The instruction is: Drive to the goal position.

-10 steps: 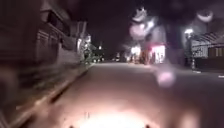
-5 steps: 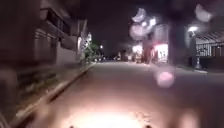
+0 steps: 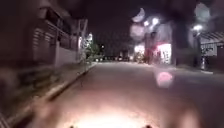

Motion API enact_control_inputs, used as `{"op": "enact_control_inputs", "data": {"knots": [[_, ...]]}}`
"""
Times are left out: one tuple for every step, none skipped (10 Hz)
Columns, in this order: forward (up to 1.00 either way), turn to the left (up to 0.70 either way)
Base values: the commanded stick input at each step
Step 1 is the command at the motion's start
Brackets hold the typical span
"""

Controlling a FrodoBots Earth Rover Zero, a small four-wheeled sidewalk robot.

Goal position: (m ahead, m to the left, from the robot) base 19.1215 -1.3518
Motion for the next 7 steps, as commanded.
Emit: {"op": "enact_control_inputs", "data": {"knots": [[0.7,0.0],[0.7,0.0],[0.7,0.0],[0.7,0.0],[0.7,0.0],[0.7,0.0],[0.7,0.0]]}}
